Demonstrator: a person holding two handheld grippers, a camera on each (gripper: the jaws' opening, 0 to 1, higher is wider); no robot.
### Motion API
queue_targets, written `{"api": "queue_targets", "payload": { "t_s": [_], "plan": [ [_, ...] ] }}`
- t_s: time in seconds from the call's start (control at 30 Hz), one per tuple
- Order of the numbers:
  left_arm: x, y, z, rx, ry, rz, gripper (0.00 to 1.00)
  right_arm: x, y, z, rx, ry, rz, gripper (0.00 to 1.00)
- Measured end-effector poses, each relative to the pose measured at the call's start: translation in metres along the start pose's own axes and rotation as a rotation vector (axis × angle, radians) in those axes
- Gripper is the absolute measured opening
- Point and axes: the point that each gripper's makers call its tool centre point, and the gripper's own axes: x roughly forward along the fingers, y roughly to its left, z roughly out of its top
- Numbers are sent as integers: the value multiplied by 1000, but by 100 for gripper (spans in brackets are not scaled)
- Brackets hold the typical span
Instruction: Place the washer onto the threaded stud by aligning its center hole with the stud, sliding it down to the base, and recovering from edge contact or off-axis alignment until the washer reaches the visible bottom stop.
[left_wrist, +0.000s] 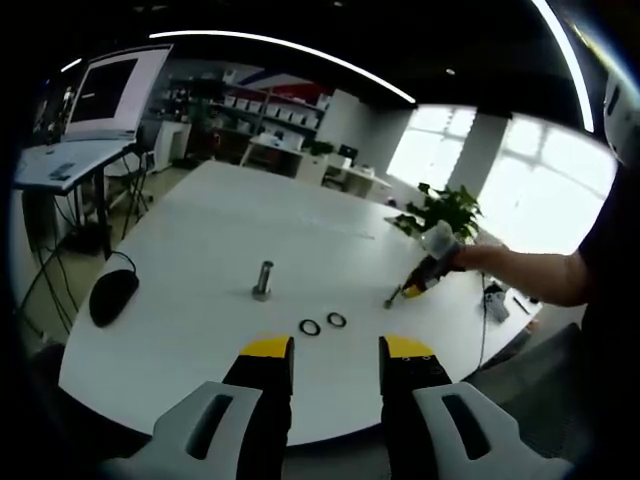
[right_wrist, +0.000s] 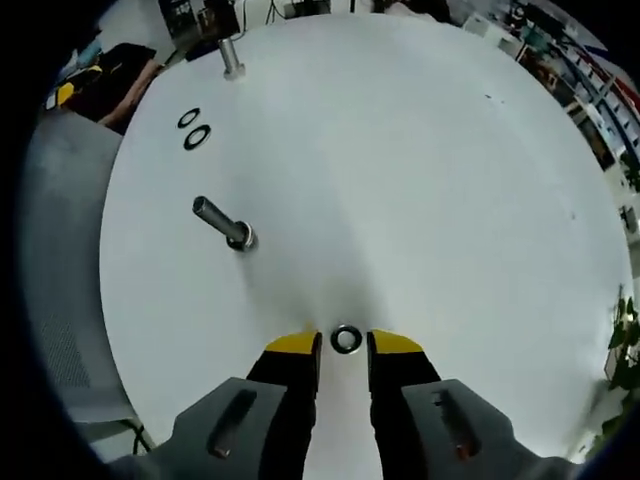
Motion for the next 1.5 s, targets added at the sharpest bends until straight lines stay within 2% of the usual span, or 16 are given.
{"api": "queue_targets", "payload": {
  "t_s": [0.3, 0.4, 0.5, 0.73, 1.03, 1.27, 1.5],
  "plan": [
    [0, 0, 0, 1, 0, -1, 32, 0, 1, -3, 42, -6, 4, 18],
    [0, 0, 0, 2, 0, -2, 32, 0, -1, -4, 47, 3, -8, 14],
    [0, 0, 0, 2, -1, -4, 32, -1, -2, -5, 99, -3, -13, 13],
    [0, -1, 1, 2, -4, -6, 32, -10, 8, -6, 84, -13, -23, 13],
    [1, -2, 0, 7, 2, -12, 31, -33, 32, 18, 66, -83, 8, 13],
    [1, -2, -1, 7, 2, -14, 31, -50, 53, 44, 57, -171, 44, 13],
    [1, -2, -1, 7, 7, -15, 31, -60, 61, 62, 8, -199, 36, 13]
  ]
}}
